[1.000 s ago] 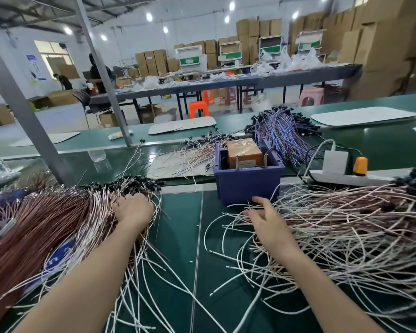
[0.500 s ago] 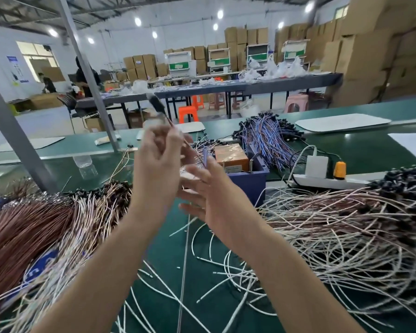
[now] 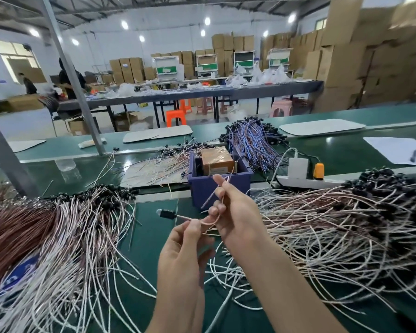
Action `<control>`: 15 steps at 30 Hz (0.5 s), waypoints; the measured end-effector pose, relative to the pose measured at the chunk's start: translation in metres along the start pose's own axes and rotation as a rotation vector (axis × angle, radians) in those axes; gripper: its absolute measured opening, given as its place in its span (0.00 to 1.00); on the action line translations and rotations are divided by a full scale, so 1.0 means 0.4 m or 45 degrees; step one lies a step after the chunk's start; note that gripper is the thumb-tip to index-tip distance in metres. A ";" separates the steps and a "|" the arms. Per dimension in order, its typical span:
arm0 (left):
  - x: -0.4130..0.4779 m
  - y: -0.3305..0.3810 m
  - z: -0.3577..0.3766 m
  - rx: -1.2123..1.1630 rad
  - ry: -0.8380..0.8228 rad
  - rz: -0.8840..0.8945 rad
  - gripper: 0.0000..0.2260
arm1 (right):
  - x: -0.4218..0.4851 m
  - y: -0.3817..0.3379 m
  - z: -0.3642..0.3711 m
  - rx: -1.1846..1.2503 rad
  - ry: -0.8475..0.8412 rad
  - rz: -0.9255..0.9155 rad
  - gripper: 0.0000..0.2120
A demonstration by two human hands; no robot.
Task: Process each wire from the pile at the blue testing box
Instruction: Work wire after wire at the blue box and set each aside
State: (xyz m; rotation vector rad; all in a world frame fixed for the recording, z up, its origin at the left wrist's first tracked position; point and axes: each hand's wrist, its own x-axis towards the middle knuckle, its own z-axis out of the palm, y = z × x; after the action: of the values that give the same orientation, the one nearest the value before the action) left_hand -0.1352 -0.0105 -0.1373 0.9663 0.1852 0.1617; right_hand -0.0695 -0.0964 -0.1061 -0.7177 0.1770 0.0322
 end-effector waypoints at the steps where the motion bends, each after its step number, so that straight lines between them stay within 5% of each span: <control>1: 0.000 -0.004 -0.004 -0.007 0.021 -0.007 0.05 | 0.000 -0.002 -0.001 0.014 0.010 -0.014 0.10; 6: 0.029 -0.014 -0.037 0.127 0.009 -0.159 0.03 | -0.009 0.008 -0.028 -0.280 -0.090 -0.244 0.11; 12: 0.112 0.018 -0.099 1.331 -0.315 -0.122 0.16 | -0.011 0.050 -0.083 -1.161 -0.456 -0.574 0.11; 15: 0.146 0.053 -0.092 1.266 -0.200 0.078 0.18 | -0.003 0.054 -0.106 -1.355 -0.512 -0.625 0.06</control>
State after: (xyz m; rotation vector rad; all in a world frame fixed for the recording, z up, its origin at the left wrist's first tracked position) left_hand -0.0878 0.0436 -0.1451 1.9684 0.0825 0.0390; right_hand -0.0789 -0.1081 -0.1512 -1.7758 -0.4488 -0.2136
